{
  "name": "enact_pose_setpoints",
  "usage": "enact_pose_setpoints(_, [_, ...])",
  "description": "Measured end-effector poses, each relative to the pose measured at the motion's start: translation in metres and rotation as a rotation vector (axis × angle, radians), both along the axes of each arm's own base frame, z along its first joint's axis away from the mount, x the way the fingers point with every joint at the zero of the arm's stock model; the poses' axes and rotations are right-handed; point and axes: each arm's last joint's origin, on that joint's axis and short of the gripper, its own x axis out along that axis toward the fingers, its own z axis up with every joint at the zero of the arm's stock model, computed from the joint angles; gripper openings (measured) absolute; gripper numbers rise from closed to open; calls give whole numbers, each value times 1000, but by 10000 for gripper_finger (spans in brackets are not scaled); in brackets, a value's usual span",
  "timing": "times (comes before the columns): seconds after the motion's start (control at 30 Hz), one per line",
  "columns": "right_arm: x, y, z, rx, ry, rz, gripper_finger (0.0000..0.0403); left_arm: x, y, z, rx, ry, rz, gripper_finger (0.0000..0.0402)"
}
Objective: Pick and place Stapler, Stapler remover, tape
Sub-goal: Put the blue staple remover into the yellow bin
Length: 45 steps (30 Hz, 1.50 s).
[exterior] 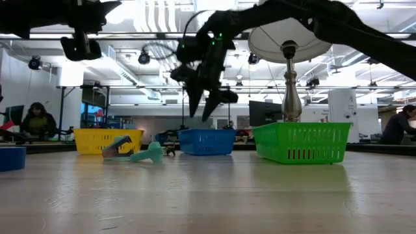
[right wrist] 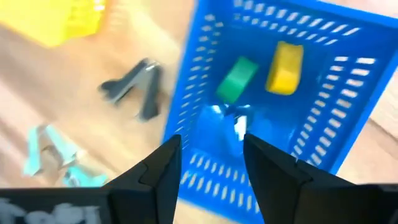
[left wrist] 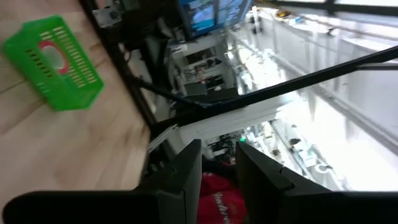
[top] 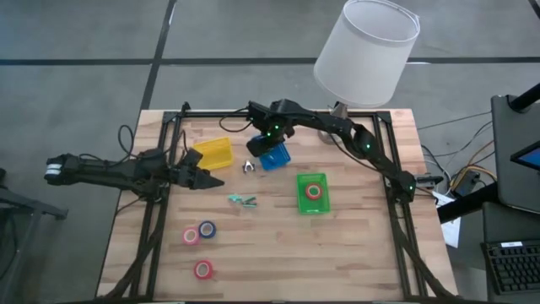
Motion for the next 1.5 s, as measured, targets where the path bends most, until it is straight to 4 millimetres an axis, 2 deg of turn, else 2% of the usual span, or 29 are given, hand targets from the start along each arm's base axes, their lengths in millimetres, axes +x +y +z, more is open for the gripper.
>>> enact_pose_setpoints(0.2, [-3,27,33,-18,-56,57,153,0,0,-14,33,138,1,101])
enact_pose_setpoints(0.37, [-5,63,68,-41,-152,96,140,0,1,-31,164,290,23,101])
enact_pose_setpoints(0.63, [-19,120,120,-151,-274,114,124,10,1,-47,377,389,-11,105])
enact_pose_setpoints(0.8, [-29,147,153,-226,-407,73,117,18,1,-64,457,506,-52,140])
enact_pose_setpoints(0.93, [-35,160,176,-278,-533,37,112,25,1,-74,606,534,-126,174])
enact_pose_setpoints(1.03, [-37,166,187,-311,-597,19,107,28,1,-79,770,529,-168,184])
enact_pose_setpoints(1.17, [-38,170,190,-310,-622,24,101,30,1,-84,1009,484,-246,184])
enact_pose_setpoints(1.33, [-36,175,190,-304,-635,25,93,32,1,-90,1107,497,-294,181])
enact_pose_setpoints(1.5, [-34,177,191,-302,-651,29,85,35,4,-101,1135,614,-273,181])
